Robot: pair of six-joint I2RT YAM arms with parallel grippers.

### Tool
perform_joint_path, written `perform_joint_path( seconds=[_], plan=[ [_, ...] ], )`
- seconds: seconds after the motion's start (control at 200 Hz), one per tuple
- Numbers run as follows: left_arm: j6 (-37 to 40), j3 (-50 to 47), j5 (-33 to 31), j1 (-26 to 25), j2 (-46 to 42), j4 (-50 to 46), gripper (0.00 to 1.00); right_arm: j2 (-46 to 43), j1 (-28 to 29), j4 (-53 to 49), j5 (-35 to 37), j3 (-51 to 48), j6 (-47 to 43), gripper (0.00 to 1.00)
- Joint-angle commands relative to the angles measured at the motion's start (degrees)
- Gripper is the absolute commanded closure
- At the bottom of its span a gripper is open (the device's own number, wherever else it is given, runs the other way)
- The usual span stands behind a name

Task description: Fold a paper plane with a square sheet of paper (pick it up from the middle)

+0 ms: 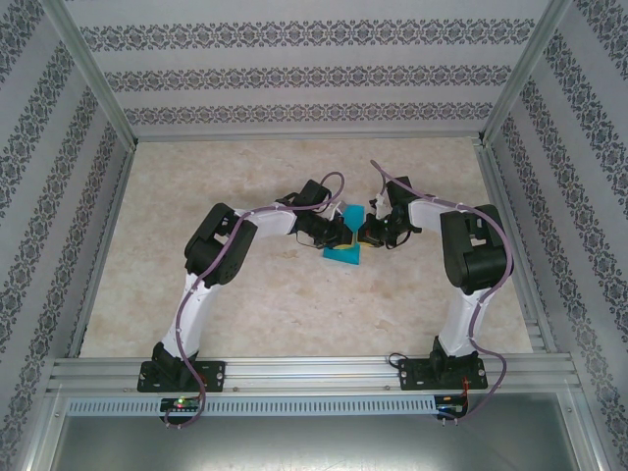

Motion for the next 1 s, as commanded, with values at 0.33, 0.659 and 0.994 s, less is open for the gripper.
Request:
perform_joint_path(
  seconds=[0.33,0.659,0.994],
  plan=[
    [3.61,-2.03,0.14,-3.36,-5.71,-3.28,0.85,1.70,0.70,-3.47,3.94,-0.77,-1.44,1.00],
    [5.97,-1.68,0.03,-4.34,-3.03,-4.97,0.85,1.56,0.72,-3.39,3.25,-0.60,-1.26,1.00],
    [8.89,-1.72,-0.21,-4.96,-1.53,-8.00,0.85,1.39,0.79,-3.49,3.06,-0.41,-1.16,1.00]
  ],
)
